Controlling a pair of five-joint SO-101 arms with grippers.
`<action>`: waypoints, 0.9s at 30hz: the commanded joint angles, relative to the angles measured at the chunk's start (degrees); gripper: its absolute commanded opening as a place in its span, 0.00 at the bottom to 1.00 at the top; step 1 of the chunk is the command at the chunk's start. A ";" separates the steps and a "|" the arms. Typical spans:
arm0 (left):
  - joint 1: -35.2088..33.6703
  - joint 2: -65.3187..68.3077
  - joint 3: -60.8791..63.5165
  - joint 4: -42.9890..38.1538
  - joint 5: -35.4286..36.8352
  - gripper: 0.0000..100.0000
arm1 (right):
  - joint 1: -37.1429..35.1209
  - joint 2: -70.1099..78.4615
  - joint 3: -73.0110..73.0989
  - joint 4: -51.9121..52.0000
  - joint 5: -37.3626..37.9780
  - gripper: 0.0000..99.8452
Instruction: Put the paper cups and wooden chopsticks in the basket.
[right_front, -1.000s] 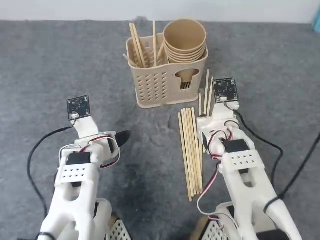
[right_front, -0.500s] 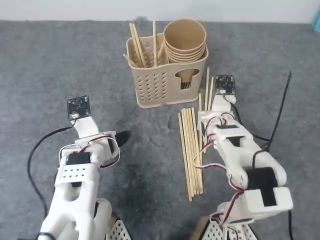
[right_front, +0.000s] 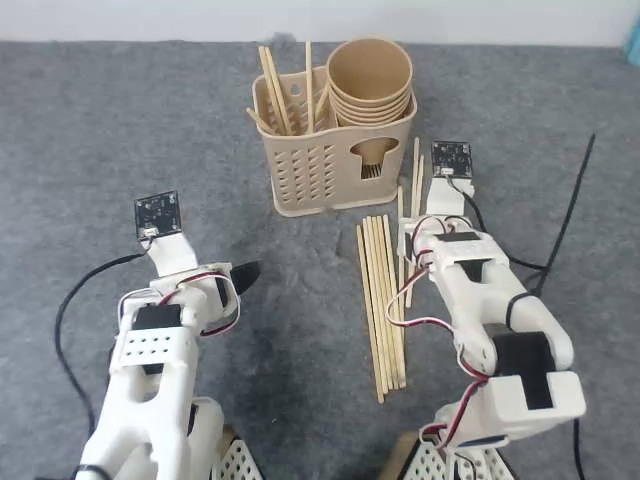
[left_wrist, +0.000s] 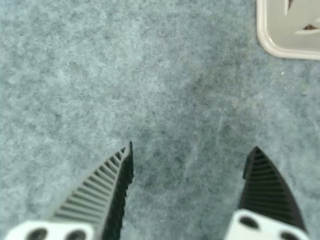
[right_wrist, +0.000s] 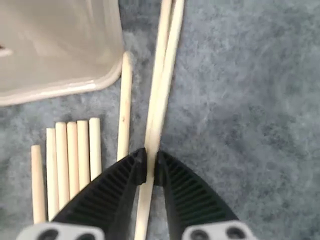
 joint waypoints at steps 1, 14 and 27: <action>-0.18 -1.67 -0.22 0.26 0.00 0.34 | 1.01 -0.40 -2.37 2.24 -0.44 0.00; -0.18 -1.67 -0.22 0.26 0.00 0.34 | 2.33 -10.77 1.41 8.04 -4.57 0.01; -0.18 -1.67 -0.22 0.26 -0.09 0.34 | 2.33 3.21 -10.73 10.07 -6.51 0.01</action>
